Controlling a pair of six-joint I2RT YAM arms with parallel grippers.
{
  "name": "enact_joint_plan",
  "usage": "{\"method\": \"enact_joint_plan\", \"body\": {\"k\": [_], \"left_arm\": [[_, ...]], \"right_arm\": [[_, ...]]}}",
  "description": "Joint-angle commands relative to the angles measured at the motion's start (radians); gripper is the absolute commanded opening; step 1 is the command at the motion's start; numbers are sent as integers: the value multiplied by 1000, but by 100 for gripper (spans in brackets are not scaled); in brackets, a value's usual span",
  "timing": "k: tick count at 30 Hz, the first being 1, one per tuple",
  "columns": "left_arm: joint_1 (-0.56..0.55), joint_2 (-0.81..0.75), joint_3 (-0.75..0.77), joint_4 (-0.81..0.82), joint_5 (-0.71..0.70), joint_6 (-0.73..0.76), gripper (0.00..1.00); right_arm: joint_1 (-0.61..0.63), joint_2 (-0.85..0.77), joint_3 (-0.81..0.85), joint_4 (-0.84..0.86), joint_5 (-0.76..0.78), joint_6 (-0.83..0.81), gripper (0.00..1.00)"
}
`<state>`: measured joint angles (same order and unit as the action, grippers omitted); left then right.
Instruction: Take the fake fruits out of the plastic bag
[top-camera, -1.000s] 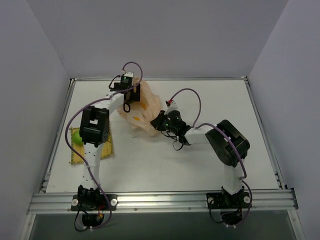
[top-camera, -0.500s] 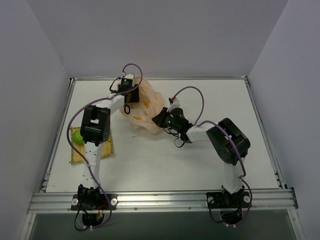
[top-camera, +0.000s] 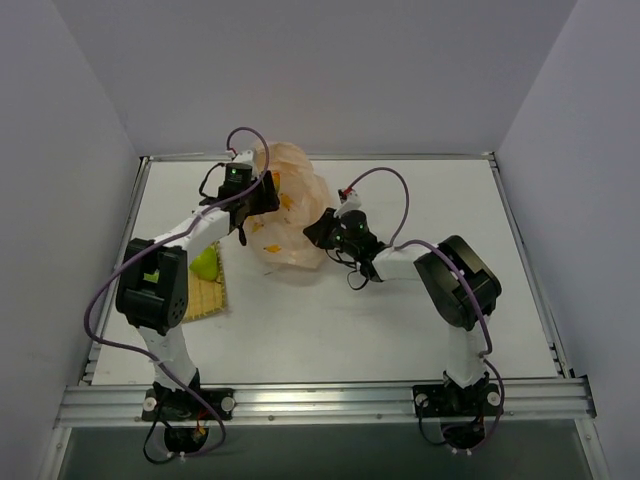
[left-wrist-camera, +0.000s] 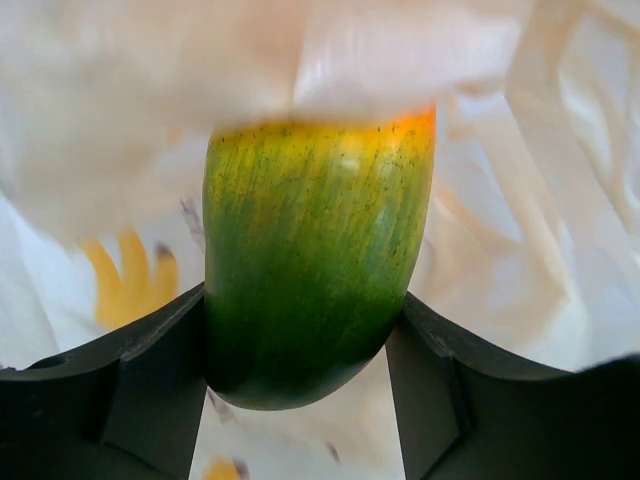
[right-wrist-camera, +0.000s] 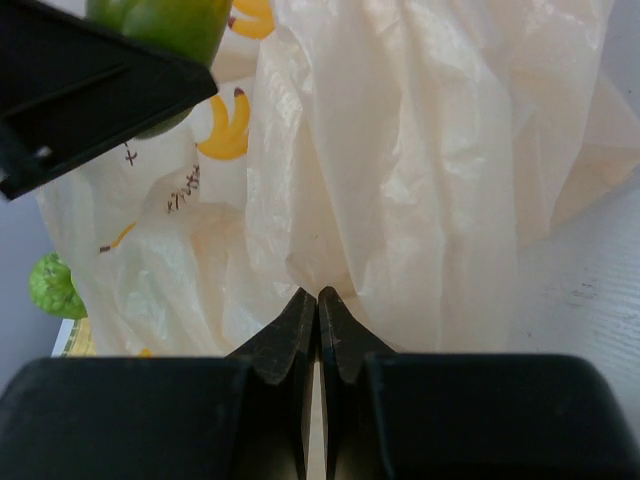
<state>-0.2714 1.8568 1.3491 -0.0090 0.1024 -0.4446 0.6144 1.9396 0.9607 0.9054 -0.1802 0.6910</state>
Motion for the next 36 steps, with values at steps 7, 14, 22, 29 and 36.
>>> {"method": "enact_joint_plan", "body": {"k": [7,14,22,29,36], "left_arm": [[-5,-194,-130,-77,200,-149,24],[-23,-396,-194,-178,304,-164,24],[55,-726,-358,-274,416,-209,23],[106,-1144,-502,-615,-97,-285,23],[84,-1400,-686,-815,-346,-469,23]], "right_arm": [[-8,-65,67,-56,61,-22,0],[-8,-99,92,-105,90,-25,0],[-8,-73,147,-149,96,-30,0],[-7,-74,135,-145,88,-42,0],[-8,-83,112,-132,76,-47,0]]}}
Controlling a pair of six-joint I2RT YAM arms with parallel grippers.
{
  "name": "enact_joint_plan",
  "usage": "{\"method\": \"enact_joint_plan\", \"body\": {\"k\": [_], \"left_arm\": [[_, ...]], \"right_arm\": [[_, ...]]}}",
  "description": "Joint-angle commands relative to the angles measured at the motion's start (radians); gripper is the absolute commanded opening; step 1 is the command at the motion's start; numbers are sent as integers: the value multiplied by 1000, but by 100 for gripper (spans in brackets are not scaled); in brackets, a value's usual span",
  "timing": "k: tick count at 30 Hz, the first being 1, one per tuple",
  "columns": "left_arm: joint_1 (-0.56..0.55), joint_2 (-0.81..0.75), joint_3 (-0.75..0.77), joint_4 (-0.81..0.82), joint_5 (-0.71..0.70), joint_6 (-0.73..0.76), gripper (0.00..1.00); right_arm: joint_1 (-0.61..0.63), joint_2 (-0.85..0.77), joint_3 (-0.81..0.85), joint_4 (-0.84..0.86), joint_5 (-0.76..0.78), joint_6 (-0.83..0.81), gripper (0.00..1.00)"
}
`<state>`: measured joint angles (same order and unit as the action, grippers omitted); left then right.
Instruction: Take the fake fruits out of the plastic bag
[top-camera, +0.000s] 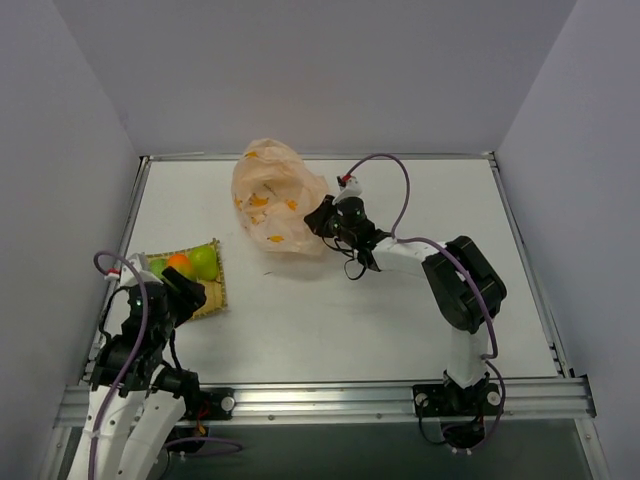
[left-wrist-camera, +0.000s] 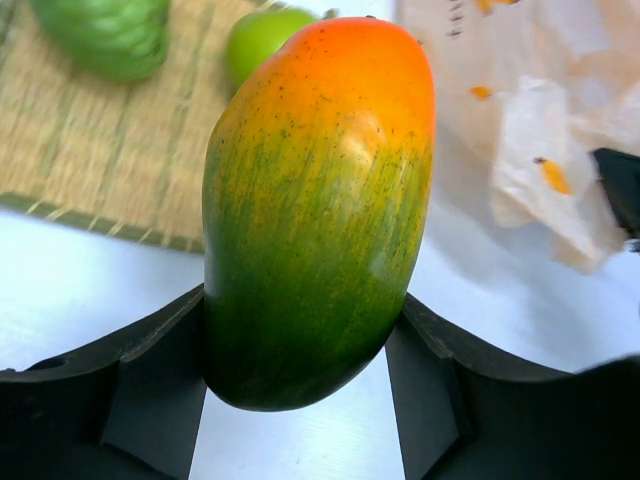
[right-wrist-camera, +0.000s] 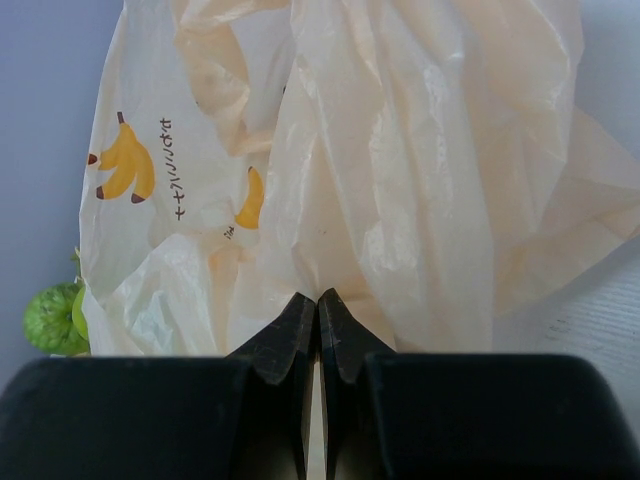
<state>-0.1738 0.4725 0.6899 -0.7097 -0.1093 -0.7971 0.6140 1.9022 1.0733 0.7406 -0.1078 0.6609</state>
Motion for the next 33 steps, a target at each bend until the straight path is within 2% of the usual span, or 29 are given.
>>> {"method": "enact_joint_plan", "body": {"k": [1,5,13,22,26,27,29,30,33], "left_arm": [[-12,-11,-41,-125,-150,-143,23],[-12,43,-127,-90,-145,-203,22],[-12,123,-196,70,-179,-191,22],[-10,258,-247,231,-174,-163,34],[-10,290,-253,257,-194,-146,46],[-10,290,-254,260,-199,-145,54],[-10,291,-256,262,-208,-143,61],[-9,290,-257,266,-208,-143,71],[-10,281,-253,263,-198,-143,80]], "right_arm": [[-8,-46,-1,34,-3,-15,0],[-8,-60,-13,37,-6,-20,0],[-8,-78,-38,43,-9,-32,0],[-7,-89,-50,54,-16,-29,0],[-7,-98,-50,46,-15,-35,0],[-7,-100,-52,46,-15,-37,0],[-7,-103,-52,46,-15,-37,0],[-8,-103,-52,46,-15,-37,0],[-8,-95,-41,37,-20,-37,0]]}}
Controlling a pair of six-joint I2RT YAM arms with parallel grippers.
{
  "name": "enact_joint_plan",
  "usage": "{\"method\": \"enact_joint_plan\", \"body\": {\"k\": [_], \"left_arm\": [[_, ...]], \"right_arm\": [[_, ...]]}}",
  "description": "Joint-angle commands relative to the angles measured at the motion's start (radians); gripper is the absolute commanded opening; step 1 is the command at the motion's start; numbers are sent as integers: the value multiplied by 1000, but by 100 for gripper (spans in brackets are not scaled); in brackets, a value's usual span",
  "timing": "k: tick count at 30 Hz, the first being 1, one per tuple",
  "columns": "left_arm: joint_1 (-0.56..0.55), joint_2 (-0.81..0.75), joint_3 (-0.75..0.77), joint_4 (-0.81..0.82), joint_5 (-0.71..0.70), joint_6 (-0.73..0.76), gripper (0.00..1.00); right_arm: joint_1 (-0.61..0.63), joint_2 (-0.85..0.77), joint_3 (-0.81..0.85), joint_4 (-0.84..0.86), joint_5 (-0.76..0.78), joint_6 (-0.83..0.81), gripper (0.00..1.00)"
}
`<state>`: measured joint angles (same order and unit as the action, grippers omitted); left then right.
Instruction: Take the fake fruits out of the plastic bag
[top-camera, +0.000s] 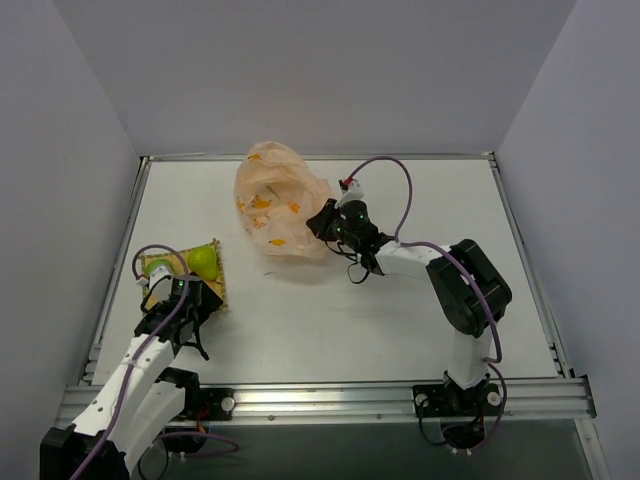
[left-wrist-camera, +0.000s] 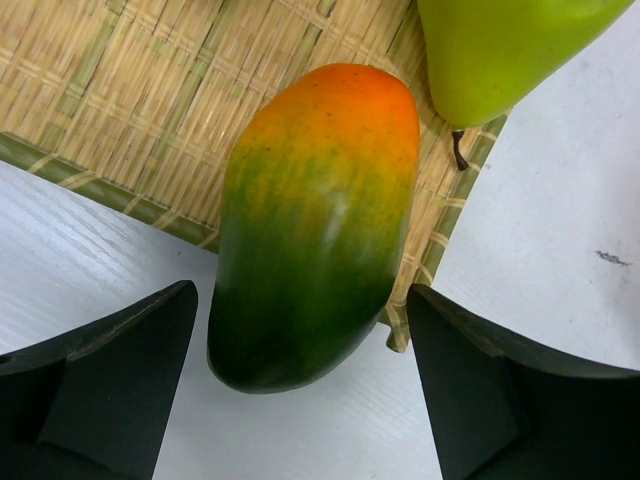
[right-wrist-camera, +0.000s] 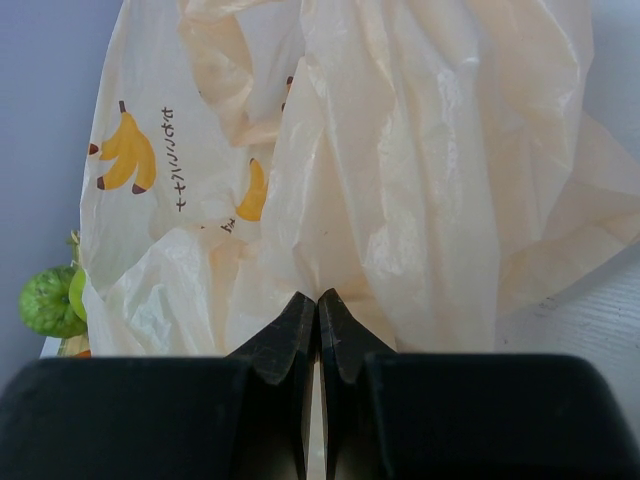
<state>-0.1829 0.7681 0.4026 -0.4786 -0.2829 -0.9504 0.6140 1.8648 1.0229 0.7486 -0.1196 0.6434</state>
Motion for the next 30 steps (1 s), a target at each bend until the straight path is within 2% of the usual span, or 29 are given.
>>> {"method": "enact_joint_plan", "body": {"k": [1,3,12,16,20,22,23,24,26,27,28,29,30], "left_arm": [[-1,-23,42,26,-19,15,85],[-3,-65,76,5,0,36,96],[-6,-282,320,-98,85,150,94],[-6,-271,480,-121,163,237,94],[-6,-236,548,-166,197,349,94],[-6,-231,558,-169,208,383,94],[-6,-234,565,-164,232,418,94],[-6,-239,567,-155,258,442,94],[-6,-259,581,-123,309,492,94],[-6,-265,587,-114,351,504,94],[-6,-273,593,-106,366,513,94],[-7,-274,602,-101,375,522,94],[-6,-274,619,-97,389,526,94]], "right_arm": [[-7,-56,12,25,-8,-19,0],[-7,-55,19,15,-8,-19,0],[47,28,147,-91,-18,-28,2],[81,103,207,-101,-34,-7,2],[86,148,293,-144,-29,-5,2],[84,149,351,-216,-12,-24,5],[84,145,368,-248,7,-39,11],[84,137,387,-280,17,-56,29],[86,103,437,-395,50,-108,52],[86,84,443,-417,73,-125,79],[86,35,444,-449,83,-152,94],[84,8,442,-466,90,-166,100],[84,-22,441,-485,103,-178,100]]}}
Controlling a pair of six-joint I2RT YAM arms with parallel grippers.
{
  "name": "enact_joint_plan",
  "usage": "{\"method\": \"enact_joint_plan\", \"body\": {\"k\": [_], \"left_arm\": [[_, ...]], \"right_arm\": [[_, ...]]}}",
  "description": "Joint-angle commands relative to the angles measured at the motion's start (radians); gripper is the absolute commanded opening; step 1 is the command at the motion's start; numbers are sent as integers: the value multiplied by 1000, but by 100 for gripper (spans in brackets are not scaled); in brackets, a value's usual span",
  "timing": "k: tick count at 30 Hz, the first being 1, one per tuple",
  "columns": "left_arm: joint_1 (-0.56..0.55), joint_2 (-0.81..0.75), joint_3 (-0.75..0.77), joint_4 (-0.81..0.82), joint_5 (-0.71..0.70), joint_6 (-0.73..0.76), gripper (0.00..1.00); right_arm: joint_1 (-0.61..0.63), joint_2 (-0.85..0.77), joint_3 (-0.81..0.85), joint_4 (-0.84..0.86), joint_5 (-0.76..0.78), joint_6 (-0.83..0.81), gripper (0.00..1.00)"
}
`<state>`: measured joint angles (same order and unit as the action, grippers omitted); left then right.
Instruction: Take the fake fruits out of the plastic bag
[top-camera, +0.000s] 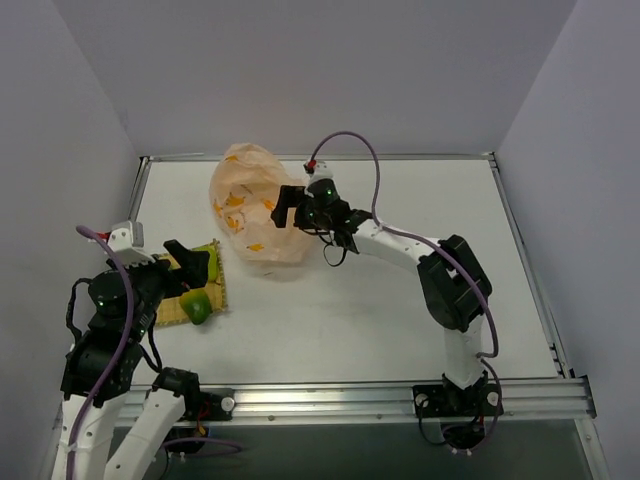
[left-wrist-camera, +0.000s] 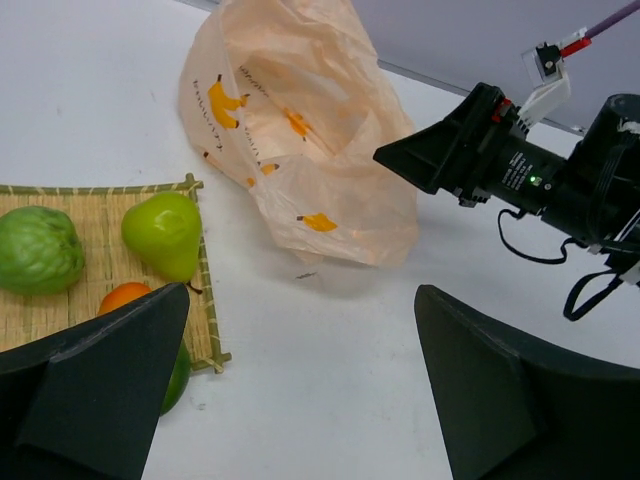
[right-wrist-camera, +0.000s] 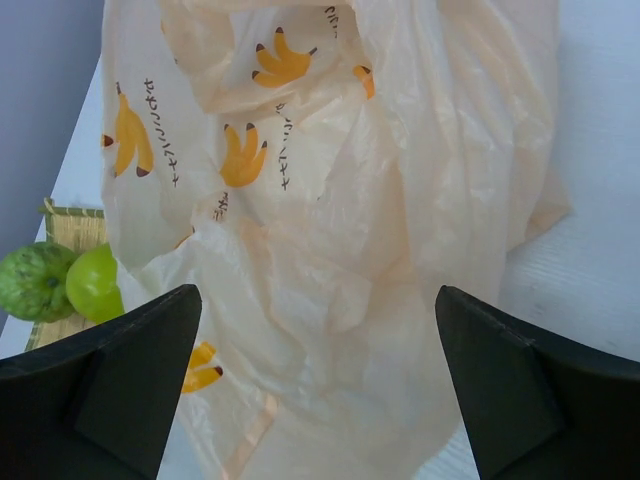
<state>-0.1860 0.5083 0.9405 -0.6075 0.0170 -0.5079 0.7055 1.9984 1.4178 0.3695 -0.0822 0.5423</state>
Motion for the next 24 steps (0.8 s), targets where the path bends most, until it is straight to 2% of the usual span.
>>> {"method": "enact_joint_plan", "body": {"k": [1,3,8,12,16,17,21,24], "left_arm": [[-3,-16,86,37,99,92,94],[-3,-19,93,46,113,108,94],[-3,-11,98,32,141,115,94],[-3,-22,83,20,193,123,94],[-3,-118,11,25,233,118,94],[-3,-134,-21,17,230,106,94],[-3,-206,-91,2,239,82,94],[-3,-232,-111,-9,236,68,94]], "right_arm": [[-6,-220,38,-130,71,-102,100],[-6,-295,-5,-141,76,-125,100],[-9,-608,-158,-153,97,-171,100],[-6,-864,-360,-155,205,-160,100],[-11,-1164,-658,-158,361,-128,100],[-11,-1205,-698,-159,415,-116,100],[-12,-1374,-833,-156,472,-74,100],[-14,-1374,-873,-144,475,-50,100]]}}
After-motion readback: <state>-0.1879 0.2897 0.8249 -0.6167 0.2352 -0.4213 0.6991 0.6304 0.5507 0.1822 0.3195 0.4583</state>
